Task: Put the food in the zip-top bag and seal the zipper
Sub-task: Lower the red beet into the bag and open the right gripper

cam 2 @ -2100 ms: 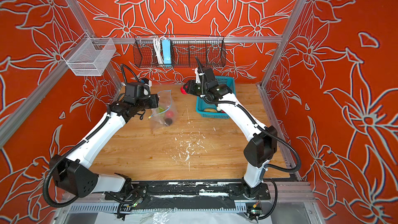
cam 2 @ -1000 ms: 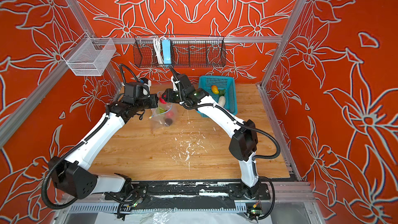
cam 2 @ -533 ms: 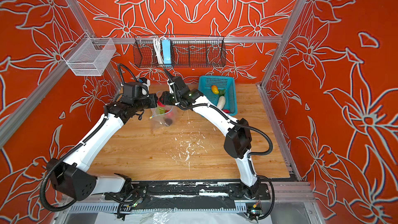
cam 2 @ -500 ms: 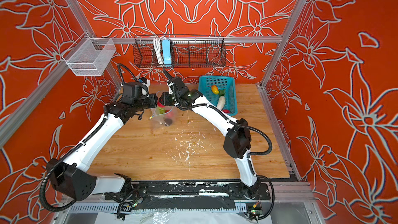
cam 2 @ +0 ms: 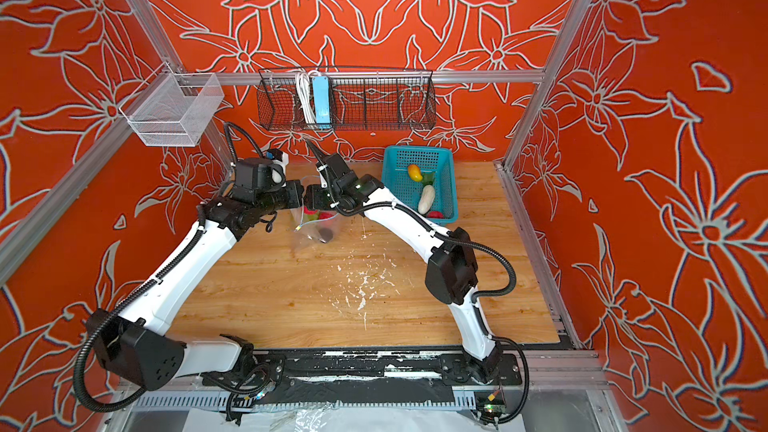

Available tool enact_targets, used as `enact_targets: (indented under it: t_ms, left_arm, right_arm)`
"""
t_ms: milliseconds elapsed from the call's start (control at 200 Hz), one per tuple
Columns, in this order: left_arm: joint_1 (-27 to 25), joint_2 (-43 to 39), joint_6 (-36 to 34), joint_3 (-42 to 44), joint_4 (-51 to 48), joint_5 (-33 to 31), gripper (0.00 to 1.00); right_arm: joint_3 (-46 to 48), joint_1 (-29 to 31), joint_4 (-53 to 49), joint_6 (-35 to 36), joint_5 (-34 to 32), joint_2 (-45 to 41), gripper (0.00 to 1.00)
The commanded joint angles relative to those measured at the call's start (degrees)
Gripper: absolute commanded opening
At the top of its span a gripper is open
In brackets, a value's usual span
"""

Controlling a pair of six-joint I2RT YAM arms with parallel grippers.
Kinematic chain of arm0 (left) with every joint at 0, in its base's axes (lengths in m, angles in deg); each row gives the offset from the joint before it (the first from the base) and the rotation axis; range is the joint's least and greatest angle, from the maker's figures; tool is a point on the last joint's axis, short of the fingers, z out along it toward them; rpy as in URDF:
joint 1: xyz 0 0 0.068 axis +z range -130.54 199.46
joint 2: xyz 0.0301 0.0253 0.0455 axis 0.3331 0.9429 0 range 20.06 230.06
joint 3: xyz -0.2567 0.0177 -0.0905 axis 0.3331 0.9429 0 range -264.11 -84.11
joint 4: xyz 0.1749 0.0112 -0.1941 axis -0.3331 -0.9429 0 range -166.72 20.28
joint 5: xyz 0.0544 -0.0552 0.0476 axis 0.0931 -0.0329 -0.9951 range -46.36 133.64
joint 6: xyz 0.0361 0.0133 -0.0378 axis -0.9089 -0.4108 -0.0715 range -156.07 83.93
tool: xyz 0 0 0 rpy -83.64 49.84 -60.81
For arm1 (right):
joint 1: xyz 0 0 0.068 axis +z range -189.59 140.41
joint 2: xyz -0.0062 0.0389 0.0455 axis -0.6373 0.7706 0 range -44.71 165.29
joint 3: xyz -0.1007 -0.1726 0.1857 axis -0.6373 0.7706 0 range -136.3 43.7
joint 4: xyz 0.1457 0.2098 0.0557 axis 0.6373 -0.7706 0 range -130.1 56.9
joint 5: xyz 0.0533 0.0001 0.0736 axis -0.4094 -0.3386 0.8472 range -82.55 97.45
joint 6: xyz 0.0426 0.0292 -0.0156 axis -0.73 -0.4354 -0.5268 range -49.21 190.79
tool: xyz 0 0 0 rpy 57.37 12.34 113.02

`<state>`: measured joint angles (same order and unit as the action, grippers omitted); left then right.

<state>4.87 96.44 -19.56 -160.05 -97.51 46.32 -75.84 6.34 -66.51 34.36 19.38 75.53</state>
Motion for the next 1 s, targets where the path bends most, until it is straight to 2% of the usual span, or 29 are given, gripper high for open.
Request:
enact_targets:
  t_ms: [0, 490, 836, 916, 996]
  left_arm:
    - [0.1, -1.6, -0.2, 0.4, 0.3, 0.0, 0.00]
    - [0.1, -1.9, -0.3, 0.4, 0.3, -0.5, 0.00]
    - [0.1, -2.2, -0.2, 0.4, 0.4, -0.7, 0.00]
    - [0.1, -2.2, -0.1, 0.3, 0.3, -0.6, 0.00]
    - [0.1, -2.1, 0.0, 0.4, 0.3, -0.4, 0.00]
  right_arm:
    - [-2.6, 0.1, -1.2, 0.4, -1.2, -0.2, 0.63]
    - [-2.9, 0.1, -2.7, 1.9, -3.5, -4.4, 0.77]
    - [-8.3, 0.0, -8.4, 4.6, -6.9, -5.4, 0.85]
    - [-8.5, -0.3, -9.0, 4.7, -7.2, -6.0, 0.92]
    - [-8.2, -0.5, -8.8, 4.7, -7.0, -6.8, 0.93]
